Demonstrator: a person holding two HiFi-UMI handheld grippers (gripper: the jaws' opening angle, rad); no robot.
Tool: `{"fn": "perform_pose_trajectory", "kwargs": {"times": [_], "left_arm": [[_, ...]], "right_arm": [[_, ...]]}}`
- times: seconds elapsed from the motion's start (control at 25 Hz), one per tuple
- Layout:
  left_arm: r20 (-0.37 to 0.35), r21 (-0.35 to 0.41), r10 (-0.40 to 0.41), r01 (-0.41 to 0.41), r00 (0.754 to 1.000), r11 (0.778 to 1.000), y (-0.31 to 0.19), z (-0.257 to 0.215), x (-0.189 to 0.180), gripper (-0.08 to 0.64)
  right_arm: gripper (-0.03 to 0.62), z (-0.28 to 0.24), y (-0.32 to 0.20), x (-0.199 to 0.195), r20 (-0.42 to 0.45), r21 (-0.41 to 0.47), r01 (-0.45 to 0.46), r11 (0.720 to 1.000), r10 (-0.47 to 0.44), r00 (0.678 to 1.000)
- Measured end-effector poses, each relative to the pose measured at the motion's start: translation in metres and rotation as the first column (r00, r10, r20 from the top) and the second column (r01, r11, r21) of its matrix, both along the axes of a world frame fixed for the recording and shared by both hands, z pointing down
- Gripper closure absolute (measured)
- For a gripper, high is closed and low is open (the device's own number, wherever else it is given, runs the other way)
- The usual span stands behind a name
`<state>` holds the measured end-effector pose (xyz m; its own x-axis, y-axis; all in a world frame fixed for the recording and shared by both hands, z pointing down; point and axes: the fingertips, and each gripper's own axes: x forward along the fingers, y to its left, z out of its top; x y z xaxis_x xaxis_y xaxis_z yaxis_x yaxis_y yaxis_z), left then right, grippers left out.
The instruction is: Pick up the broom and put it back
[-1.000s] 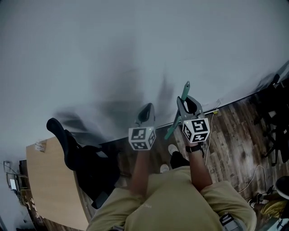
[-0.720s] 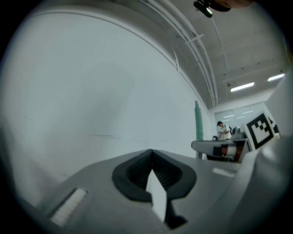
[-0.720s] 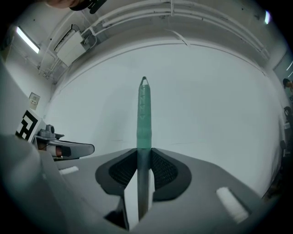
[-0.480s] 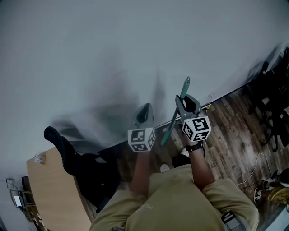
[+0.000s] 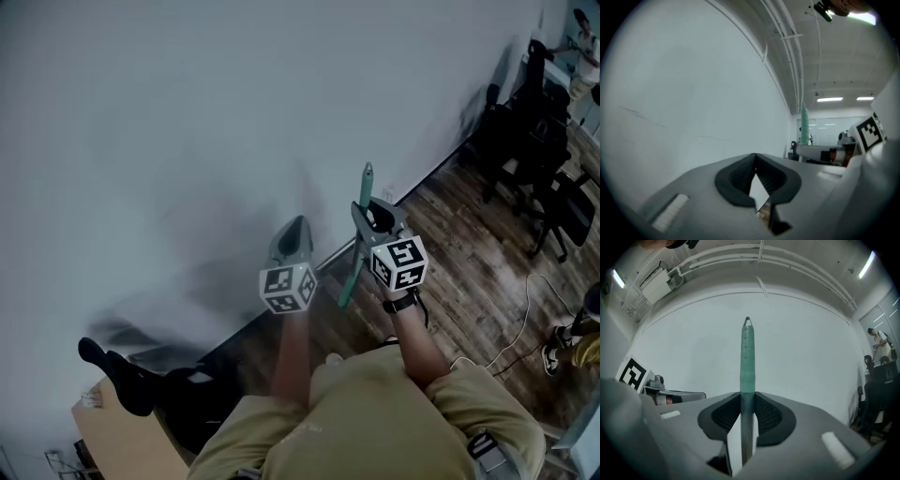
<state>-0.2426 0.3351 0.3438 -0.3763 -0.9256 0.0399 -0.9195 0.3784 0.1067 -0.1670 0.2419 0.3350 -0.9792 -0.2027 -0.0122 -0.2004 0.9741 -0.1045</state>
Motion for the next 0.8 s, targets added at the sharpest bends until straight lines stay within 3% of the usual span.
{"fn": "perform_pose_trajectory", "kwargs": {"times": [0.2,0.32,0.52,0.8], "left_arm": [[-0.040,0.015,0.135,-0.134,0.990,0.991,-0.112,0.016,0.070,0.558],[-0.046,0.017,0.251,-0.250,0.967,0.968,-0.175,0.024,0.136,0.558],[-0.056,-0.029,0.427,-0.428,0.903,0.903,-0.251,0.043,0.220,0.558],[-0.078,-0.041,0.585,-0.589,0.807,0.807,-0.339,0.059,0.296,0.558]], "right_arm": [[0.502,0.008,-0.094,0.071,-0.020,-0.002,-0.097,0.995,0.097,0.995],[0.502,0.014,-0.146,0.136,-0.027,0.011,-0.183,0.983,0.183,0.983],[0.497,0.034,-0.223,0.228,-0.056,-0.010,-0.374,0.927,0.373,0.926],[0.492,0.046,-0.301,0.333,-0.046,-0.024,-0.566,0.824,0.565,0.824]]}}
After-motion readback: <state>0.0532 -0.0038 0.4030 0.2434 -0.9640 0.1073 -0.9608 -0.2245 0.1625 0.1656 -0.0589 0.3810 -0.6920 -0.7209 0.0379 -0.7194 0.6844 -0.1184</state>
